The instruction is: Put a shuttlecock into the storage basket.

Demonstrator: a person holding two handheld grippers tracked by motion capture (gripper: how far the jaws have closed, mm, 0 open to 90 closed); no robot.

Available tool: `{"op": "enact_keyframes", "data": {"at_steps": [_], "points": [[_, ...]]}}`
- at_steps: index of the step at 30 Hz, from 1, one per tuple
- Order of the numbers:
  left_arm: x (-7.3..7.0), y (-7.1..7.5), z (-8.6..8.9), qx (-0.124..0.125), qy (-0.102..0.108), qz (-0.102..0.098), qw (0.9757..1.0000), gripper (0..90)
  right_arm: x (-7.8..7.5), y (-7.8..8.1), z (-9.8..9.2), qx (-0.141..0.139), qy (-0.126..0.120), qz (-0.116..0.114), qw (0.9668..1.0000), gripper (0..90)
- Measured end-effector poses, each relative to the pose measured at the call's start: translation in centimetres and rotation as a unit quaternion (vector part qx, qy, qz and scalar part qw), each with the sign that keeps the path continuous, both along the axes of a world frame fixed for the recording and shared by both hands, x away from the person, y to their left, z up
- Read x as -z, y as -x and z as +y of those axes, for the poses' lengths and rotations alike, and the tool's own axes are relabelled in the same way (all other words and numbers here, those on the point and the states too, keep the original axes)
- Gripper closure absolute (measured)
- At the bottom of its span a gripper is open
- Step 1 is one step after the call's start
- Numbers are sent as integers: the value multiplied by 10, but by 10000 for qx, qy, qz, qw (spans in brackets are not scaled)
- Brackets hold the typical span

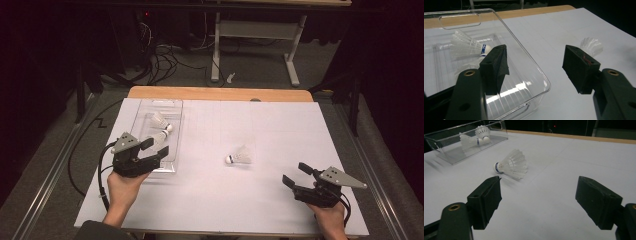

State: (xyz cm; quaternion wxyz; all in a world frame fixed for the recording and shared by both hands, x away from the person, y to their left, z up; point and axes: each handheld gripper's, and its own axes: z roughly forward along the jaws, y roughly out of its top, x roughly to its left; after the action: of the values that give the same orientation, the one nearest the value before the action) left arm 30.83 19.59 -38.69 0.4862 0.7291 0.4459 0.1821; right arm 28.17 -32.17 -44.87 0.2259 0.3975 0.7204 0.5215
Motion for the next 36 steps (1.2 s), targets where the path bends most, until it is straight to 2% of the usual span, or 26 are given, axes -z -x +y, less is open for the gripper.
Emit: {"op": "enact_keyframes", "data": {"at_steps": [23,36], "points": [[9,14,3,-55,29,-155,9999,364,0,0,0,40,-11,-11,10000,210],[18,20,4,-60,83,-124,9999,362,-1,2,0,44,-8,-6,10000,210]]}}
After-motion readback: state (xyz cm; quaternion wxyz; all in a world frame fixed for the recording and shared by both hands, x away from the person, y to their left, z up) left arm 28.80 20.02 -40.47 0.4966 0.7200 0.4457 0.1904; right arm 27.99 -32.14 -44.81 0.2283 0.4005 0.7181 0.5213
